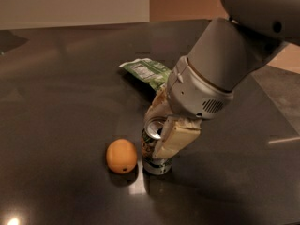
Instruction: Move 7up can near orange
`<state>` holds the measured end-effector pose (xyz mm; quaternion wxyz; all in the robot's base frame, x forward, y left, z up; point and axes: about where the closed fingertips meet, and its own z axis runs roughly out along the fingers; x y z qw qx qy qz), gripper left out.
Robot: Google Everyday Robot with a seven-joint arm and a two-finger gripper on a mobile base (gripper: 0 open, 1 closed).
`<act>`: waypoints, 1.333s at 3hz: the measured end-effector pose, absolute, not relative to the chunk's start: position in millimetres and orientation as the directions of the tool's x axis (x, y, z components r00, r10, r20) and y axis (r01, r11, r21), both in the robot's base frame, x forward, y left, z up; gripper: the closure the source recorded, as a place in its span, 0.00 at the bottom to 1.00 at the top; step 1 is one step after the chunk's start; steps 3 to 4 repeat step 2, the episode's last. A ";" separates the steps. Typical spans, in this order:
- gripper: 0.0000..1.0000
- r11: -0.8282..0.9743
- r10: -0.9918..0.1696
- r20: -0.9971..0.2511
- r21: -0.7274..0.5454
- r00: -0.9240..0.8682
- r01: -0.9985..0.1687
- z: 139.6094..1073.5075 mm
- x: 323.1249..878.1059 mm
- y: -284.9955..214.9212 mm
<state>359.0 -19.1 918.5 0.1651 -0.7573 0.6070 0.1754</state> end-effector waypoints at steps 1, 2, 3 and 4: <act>0.00 -0.209 -0.861 -0.465 -0.045 0.205 -0.977 920.5 358.3 -18.0; 0.00 -0.209 -0.861 -0.465 -0.045 0.205 -0.977 920.5 358.3 -18.0; 0.00 -0.209 -0.861 -0.465 -0.045 0.205 -0.977 920.5 358.3 -18.0; 0.00 -0.209 -0.861 -0.465 -0.045 0.205 -0.977 920.5 358.3 -18.0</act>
Offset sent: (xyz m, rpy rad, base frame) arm -0.0006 0.0010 0.0018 0.0000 -0.0068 -0.0001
